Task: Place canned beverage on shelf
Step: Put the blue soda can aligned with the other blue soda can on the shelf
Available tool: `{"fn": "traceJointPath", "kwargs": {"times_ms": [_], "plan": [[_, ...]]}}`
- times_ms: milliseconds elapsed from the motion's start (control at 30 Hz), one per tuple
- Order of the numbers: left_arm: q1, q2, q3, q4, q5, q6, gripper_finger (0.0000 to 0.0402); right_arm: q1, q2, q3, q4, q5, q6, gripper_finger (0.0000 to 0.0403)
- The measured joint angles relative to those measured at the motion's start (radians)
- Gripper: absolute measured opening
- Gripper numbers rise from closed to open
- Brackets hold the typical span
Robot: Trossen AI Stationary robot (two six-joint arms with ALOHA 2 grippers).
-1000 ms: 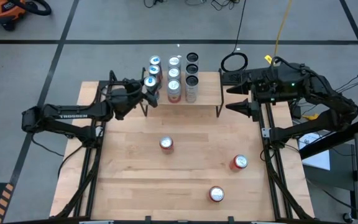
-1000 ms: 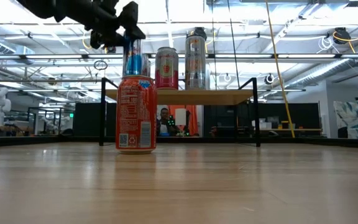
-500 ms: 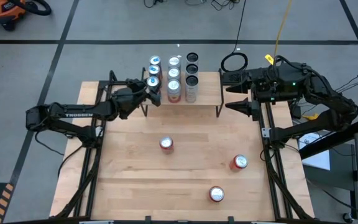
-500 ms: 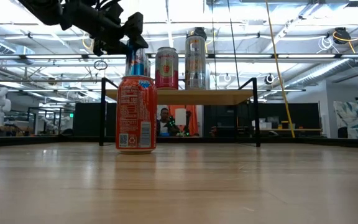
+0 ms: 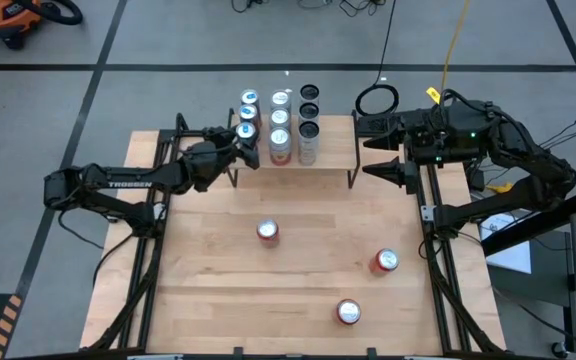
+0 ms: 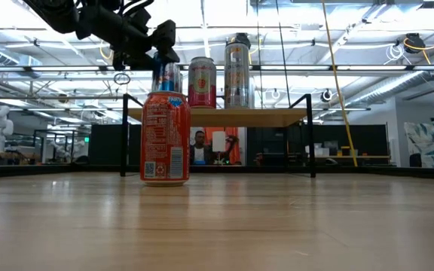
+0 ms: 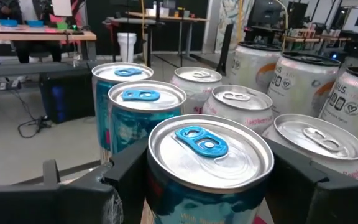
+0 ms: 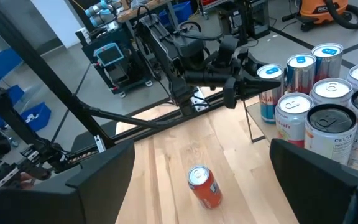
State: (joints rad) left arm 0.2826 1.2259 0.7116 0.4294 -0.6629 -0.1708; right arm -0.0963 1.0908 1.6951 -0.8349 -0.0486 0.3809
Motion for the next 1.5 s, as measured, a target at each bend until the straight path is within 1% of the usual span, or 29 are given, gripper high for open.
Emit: {"fn": "traceJointPath", "kwargs": {"times_ms": [467,567,767,867,967,1233,1367,1500], "plan": [[0.026,0.000,0.000,-0.024,0.001,-0.009,0.0247,0.000,0.000,0.000,0.000,0.000,0.000,0.0352],[0.026,-0.001,0.000,-0.024,0.002,-0.035,0.0247,0.000,0.000,0.000,0.000,0.000,0.000,0.0352],[0.026,-0.001,0.000,-0.024,0.052,-0.041,0.0247,0.000,0.000,0.000,0.000,0.000,-0.001,0.0352],[0.026,0.003,0.001,-0.024,0.056,-0.041,0.0247,0.000,0.000,0.000,0.000,0.000,-0.002,0.0352],[0.026,0.003,0.001,-0.024,0.060,-0.042,0.0255,0.000,0.000,0.000,0.000,0.000,-0.002,0.0352],[0.026,0.004,0.001,-0.028,0.065,-0.033,0.0294,0.000,0.000,0.000,0.000,0.000,-0.003,0.0352],[0.025,-0.003,0.002,-0.031,0.065,0.019,0.0296,0.000,0.000,0.000,0.000,0.000,-0.003,0.0352],[0.025,-0.038,0.010,-0.028,0.060,0.059,0.0296,0.000,0.000,0.000,0.000,0.000,-0.003,0.0352]]}}
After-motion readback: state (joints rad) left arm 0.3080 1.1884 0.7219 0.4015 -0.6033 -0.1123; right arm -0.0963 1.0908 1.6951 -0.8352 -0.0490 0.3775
